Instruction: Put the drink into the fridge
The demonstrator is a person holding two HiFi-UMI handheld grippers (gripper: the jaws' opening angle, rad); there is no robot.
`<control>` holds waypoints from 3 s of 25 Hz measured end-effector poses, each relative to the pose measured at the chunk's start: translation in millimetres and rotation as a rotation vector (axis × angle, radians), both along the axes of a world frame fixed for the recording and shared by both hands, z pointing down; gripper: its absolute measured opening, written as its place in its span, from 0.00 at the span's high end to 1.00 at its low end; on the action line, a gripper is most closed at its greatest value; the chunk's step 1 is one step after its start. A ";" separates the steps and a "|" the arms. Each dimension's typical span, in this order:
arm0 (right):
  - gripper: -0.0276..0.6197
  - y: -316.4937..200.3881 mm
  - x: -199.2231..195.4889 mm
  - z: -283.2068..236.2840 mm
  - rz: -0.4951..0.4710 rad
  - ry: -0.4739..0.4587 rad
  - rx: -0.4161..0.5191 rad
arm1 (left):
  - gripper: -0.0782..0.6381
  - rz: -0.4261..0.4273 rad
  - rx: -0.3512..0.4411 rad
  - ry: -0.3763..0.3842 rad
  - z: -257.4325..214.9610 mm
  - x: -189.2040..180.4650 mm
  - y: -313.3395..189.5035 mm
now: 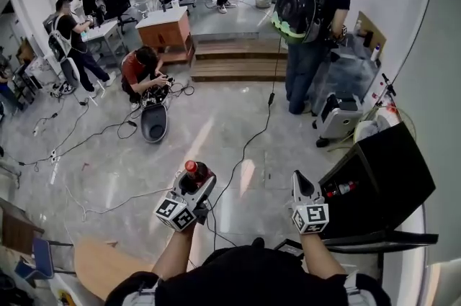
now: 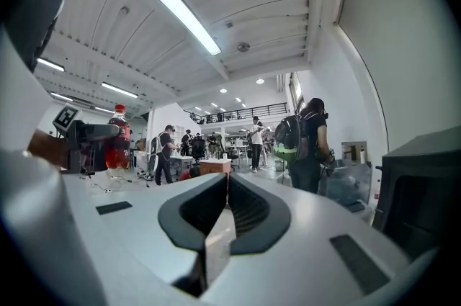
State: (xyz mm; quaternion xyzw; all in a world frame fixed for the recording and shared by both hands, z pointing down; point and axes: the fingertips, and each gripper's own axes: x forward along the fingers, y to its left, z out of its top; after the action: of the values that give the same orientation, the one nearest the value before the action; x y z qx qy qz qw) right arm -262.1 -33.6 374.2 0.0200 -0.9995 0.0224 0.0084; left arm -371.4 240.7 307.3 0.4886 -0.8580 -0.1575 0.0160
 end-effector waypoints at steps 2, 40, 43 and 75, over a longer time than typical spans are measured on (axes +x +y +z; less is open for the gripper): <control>0.92 -8.1 -14.4 -0.2 -0.003 -0.006 0.007 | 0.42 -0.046 -0.029 -0.012 0.5 -16.7 -4.5; 0.92 -131.6 154.4 14.9 0.836 0.097 -0.080 | 0.42 0.789 -0.093 0.037 41.7 -18.9 -329.2; 0.92 -131.4 200.3 22.6 0.933 0.096 -0.103 | 0.42 0.905 -0.097 0.040 51.6 30.1 -367.3; 0.92 -276.3 292.5 204.1 1.232 0.111 -0.161 | 0.42 1.093 -0.228 -0.051 273.5 286.6 -567.3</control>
State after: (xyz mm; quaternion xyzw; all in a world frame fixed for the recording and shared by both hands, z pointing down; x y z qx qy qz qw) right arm 30.4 -309.9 578.4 0.5935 -0.7975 0.0973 0.0474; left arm -84.8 -326.6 580.7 0.8612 -0.4916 -0.0207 0.1274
